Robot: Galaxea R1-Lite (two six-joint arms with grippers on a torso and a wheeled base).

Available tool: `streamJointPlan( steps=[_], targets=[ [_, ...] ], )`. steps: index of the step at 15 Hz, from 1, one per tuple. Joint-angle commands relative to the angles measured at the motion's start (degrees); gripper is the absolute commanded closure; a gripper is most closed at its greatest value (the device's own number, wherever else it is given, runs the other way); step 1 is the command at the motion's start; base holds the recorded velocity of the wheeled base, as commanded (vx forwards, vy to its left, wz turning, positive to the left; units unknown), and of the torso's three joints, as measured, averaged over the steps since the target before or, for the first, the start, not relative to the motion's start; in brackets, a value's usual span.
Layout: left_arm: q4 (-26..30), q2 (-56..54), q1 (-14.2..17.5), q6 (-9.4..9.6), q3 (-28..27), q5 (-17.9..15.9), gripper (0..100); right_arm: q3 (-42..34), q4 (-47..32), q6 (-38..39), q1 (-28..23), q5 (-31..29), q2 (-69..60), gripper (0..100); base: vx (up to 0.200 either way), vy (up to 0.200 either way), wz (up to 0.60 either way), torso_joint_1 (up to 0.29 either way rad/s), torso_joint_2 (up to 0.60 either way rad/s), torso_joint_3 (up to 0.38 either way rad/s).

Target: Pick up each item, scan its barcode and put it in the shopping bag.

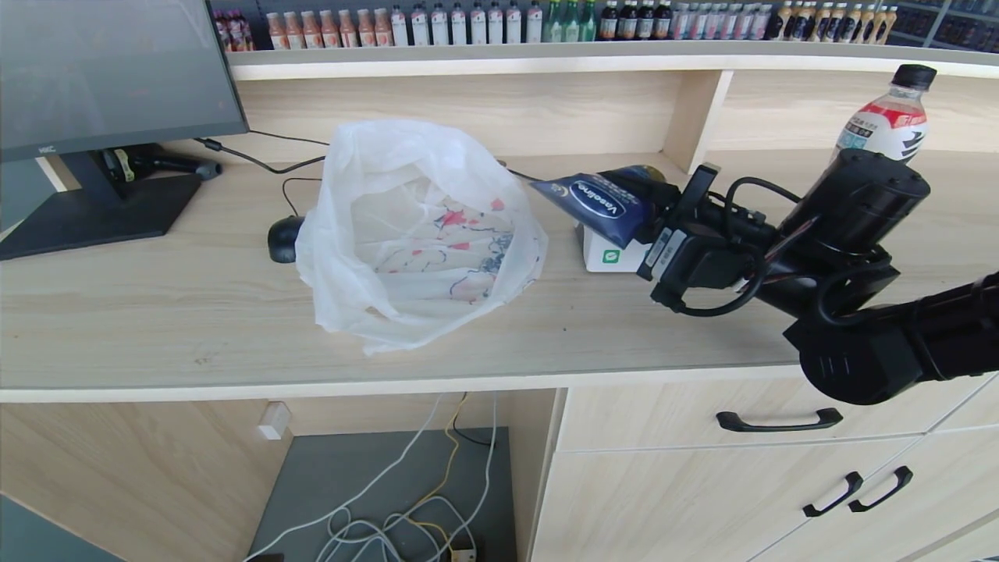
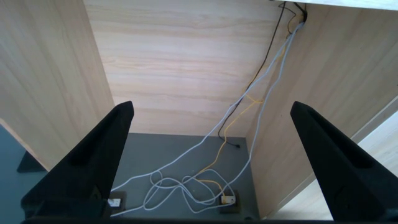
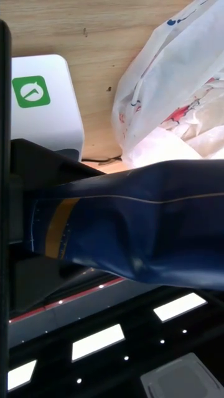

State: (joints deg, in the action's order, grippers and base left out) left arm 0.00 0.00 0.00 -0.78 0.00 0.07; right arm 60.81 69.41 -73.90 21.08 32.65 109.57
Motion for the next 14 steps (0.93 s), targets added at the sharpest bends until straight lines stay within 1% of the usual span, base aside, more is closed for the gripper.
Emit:
streamJointPlan(
  steps=[1,14],
  targets=[
    [0.00,0.09,0.00,-0.01,0.00,0.01,0,0.01,0.02,-0.02,0.02,0.05,-0.15,100,0.000,0.000,0.00,0.000,0.00,0.000],
    [0.00,0.09,0.00,-0.01,0.00,0.01,0,0.19,0.02,-0.02,-0.42,-0.13,-0.41,100,0.000,0.000,0.00,0.000,0.00,0.000]
  ],
)
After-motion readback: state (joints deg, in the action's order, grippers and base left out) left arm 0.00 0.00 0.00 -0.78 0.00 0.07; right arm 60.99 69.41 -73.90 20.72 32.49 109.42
